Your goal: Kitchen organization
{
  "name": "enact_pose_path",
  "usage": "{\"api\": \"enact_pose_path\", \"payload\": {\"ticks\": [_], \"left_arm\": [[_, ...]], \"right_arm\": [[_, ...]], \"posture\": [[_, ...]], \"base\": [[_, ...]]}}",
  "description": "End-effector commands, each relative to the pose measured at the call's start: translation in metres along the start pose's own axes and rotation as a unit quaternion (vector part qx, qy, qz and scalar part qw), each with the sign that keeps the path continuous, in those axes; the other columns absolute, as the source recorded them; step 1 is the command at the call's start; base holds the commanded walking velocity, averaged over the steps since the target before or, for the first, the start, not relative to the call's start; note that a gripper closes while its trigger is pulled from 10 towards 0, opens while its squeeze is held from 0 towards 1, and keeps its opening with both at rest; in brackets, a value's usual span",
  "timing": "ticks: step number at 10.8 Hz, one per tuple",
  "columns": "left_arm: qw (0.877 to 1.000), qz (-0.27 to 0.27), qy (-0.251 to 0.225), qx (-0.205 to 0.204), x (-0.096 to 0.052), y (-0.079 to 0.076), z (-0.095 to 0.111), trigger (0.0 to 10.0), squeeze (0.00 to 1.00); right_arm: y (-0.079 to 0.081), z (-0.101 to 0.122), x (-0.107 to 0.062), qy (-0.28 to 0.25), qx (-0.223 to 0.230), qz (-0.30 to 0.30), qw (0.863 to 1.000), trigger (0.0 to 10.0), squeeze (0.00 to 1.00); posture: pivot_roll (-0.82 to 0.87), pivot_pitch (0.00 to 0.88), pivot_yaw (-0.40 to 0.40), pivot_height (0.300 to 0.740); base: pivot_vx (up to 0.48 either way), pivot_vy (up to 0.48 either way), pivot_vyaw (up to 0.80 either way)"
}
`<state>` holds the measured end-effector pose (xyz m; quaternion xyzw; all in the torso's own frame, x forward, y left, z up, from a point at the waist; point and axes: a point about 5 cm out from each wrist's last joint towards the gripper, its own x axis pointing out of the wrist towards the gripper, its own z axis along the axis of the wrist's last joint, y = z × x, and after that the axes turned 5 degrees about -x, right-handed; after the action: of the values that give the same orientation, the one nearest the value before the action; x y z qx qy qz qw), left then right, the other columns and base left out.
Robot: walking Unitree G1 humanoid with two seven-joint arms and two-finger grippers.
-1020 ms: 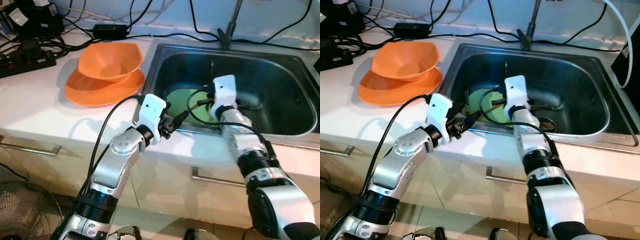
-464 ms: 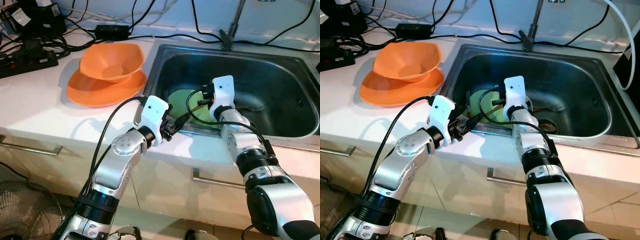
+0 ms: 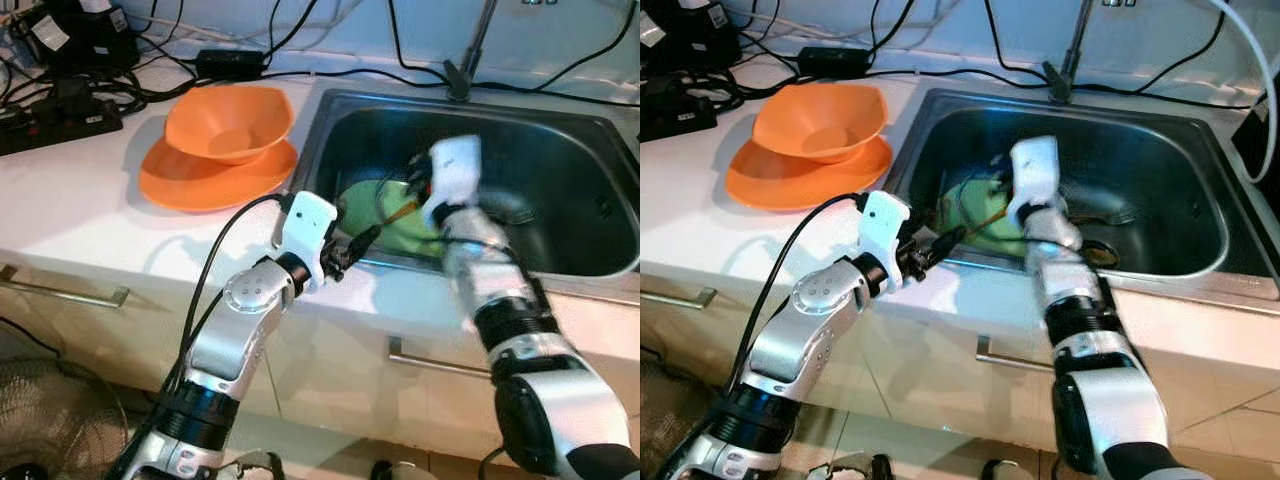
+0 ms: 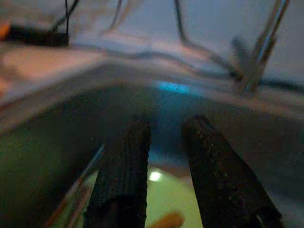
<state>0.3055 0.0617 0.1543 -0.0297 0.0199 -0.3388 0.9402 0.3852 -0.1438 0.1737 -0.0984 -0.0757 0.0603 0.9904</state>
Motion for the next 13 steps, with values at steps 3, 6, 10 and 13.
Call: {"api": "enact_pose_path", "payload": {"ticks": [3, 6, 10, 13], "left_arm": [[1.000, 0.021, -0.013, -0.001, -0.001, 0.004, 0.001, 10.0, 0.00], [0.999, 0.033, -0.035, 0.006, -0.002, 0.007, 0.004, 10.0, 0.00], [0.992, 0.081, -0.088, 0.027, -0.005, 0.017, 0.014, 10.0, 0.00], [0.983, 0.117, -0.125, 0.061, -0.009, 0.024, 0.025, 10.0, 0.00]], "right_arm": [[-0.020, 0.015, -0.014, -0.065, -0.001, -0.027, 0.998, 10.0, 0.00], [-0.030, 0.018, -0.040, -0.094, -0.021, -0.030, 0.995, 10.0, 0.00], [0.006, 0.007, -0.069, -0.093, 0.030, 0.006, 0.995, 10.0, 0.00], [0.035, -0.004, -0.073, -0.064, 0.065, 0.026, 0.995, 10.0, 0.00]], "posture": [[0.04, 0.060, -0.015, 0.740], [0.02, 0.074, -0.014, 0.740], [0.01, 0.097, -0.010, 0.740], [0.03, 0.094, -0.009, 0.740]], "base": [[0.000, 0.000, 0.00], [0.000, 0.000, 0.00], [0.000, 0.000, 0.00], [0.000, 0.000, 0.00]]}}
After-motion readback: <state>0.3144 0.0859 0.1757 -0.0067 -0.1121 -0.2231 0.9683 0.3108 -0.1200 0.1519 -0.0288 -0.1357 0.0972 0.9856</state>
